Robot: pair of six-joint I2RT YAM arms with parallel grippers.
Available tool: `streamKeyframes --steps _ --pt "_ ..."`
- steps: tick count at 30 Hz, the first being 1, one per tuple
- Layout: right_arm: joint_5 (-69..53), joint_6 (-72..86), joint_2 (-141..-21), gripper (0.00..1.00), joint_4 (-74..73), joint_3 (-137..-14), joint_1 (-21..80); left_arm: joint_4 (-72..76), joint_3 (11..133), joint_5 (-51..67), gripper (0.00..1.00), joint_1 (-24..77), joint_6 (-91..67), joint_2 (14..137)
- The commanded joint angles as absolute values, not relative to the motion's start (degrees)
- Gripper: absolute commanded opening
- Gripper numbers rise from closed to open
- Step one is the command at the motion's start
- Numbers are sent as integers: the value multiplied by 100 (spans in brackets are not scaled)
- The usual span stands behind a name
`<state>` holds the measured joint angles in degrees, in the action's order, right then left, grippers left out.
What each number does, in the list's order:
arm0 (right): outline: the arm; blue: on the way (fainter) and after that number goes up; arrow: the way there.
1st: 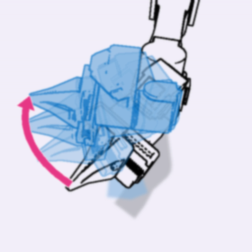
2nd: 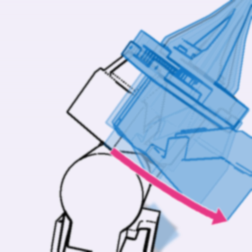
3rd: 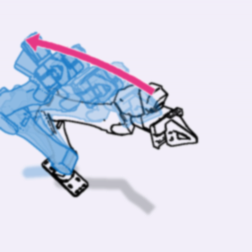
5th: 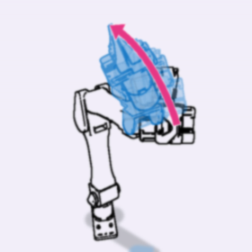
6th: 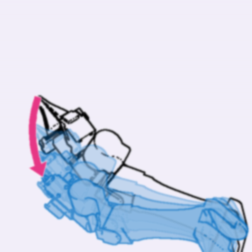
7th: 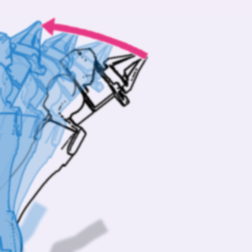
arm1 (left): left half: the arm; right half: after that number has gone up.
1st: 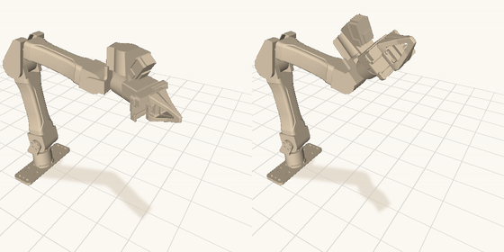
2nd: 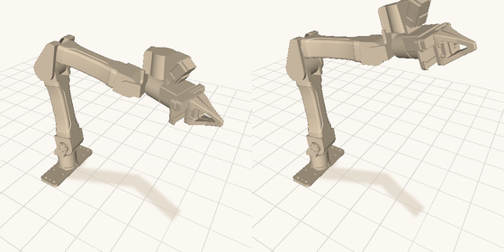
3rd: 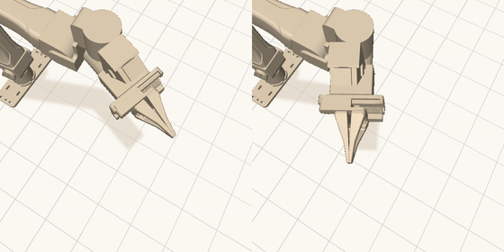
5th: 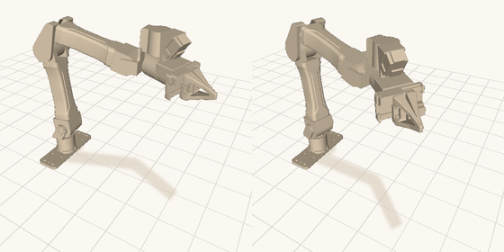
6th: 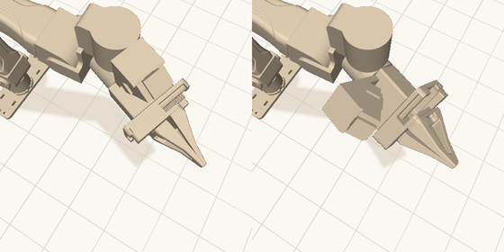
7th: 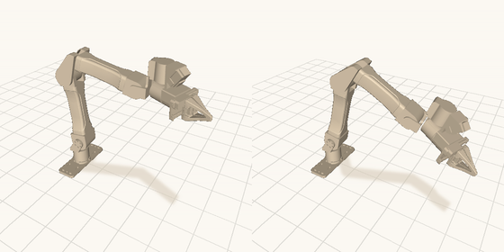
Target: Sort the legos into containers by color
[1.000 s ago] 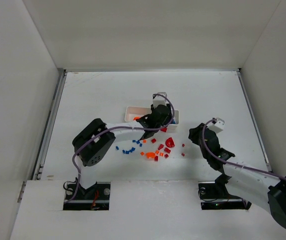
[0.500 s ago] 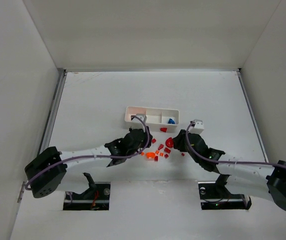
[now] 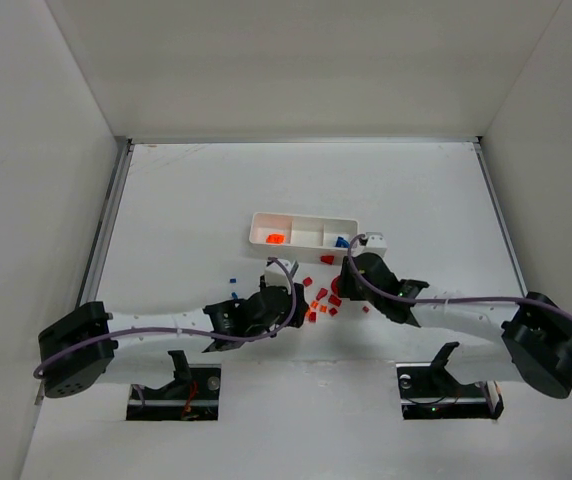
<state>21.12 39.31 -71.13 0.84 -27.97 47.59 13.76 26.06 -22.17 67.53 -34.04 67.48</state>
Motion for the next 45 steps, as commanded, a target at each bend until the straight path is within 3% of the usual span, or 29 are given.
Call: streamKeyframes --steps 1,12,31,32,33,41,45 --pt "1907 3736 -7329 50 -149 -3225 4680 1345 2523 -2189 51 6851 -3410 6522" --pt "1504 3279 -8094 48 -1089 -4156 4382 1415 2496 -1802 62 6965 -3357 6996" --pt "914 2997 -8306 51 -1468 -4403 4047 1986 2531 -1863 63 6851 -3296 7532" --pt "636 2988 -8593 26 -1285 -4490 3943 1986 2531 -1863 63 6842 -3287 7532" --pt "668 2988 -8561 23 -1275 -4483 3942 1986 2523 -1863 63 6816 -3278 7524" --pt "940 2944 -8499 20 -1318 -4482 4012 2100 2479 -1863 61 6666 -3261 7576" --pt "1291 3006 -7824 19 -1458 -4526 4126 2127 2452 -1863 59 6666 -3252 7532"
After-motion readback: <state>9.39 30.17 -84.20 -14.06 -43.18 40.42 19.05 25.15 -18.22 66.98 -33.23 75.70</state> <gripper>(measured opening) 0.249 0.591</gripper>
